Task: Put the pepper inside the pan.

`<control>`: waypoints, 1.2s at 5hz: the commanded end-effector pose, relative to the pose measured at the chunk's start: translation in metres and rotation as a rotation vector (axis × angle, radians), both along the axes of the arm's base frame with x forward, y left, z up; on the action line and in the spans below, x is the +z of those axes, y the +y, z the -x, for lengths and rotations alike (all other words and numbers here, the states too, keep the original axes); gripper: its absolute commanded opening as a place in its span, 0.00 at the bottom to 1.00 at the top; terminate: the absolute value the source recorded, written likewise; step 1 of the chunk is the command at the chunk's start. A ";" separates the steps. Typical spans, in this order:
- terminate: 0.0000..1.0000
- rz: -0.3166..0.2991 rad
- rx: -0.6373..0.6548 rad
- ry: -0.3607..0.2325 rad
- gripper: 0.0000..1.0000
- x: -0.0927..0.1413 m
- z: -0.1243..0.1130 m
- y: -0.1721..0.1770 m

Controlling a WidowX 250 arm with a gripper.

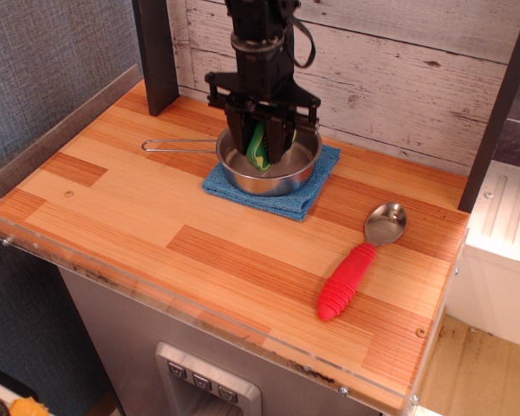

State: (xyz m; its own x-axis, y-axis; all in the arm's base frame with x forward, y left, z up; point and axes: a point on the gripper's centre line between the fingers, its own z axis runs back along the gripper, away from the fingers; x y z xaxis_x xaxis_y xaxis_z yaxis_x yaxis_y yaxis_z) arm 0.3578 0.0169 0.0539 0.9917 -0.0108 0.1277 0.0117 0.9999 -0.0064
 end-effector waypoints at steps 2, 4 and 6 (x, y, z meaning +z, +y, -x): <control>0.00 -0.009 0.000 -0.094 1.00 0.017 -0.016 0.012; 0.00 0.039 -0.042 -0.121 1.00 0.062 0.011 0.012; 0.00 0.061 -0.065 -0.060 1.00 0.069 0.054 0.022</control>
State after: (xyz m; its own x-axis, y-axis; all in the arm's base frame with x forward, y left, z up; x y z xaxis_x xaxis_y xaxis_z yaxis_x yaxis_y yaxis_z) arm 0.3037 0.0329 0.1061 0.9879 -0.0679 0.1396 0.0792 0.9939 -0.0773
